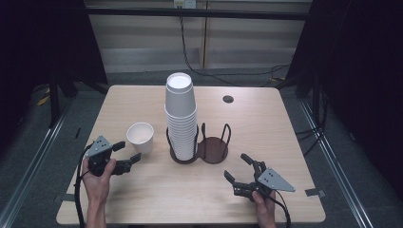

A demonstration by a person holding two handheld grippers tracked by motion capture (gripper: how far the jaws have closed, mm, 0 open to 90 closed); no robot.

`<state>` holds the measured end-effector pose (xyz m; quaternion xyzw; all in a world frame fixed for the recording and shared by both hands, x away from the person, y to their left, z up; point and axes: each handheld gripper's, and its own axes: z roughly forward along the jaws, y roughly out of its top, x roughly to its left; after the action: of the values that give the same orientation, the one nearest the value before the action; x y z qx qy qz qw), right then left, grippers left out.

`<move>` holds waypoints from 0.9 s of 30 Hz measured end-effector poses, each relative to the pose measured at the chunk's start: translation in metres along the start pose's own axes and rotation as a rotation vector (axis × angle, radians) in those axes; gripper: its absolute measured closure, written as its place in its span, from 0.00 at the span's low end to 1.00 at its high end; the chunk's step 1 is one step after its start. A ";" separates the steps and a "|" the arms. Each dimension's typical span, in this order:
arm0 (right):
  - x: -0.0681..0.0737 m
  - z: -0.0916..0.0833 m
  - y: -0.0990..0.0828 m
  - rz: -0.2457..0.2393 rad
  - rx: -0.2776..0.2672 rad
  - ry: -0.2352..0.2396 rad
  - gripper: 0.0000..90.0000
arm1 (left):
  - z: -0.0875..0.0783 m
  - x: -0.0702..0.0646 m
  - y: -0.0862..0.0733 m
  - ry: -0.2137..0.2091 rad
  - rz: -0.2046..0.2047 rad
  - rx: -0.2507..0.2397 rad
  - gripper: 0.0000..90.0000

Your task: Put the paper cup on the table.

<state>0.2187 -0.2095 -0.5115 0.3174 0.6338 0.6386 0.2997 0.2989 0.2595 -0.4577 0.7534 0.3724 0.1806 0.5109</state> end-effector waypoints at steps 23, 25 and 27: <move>0.000 0.000 0.000 0.003 0.000 -0.001 0.15 | 0.026 -0.077 -0.047 -0.061 0.009 -0.262 0.17; 0.000 0.000 0.000 0.002 0.000 -0.001 0.15 | 0.026 -0.082 -0.051 -0.061 0.009 -0.293 0.17; 0.000 0.000 0.000 0.003 0.002 -0.002 0.15 | 0.026 -0.087 -0.053 -0.046 0.041 -0.317 0.17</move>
<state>0.2184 -0.2098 -0.5115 0.3192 0.6335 0.6383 0.2990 0.2385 0.1888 -0.5067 0.6748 0.3121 0.2300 0.6279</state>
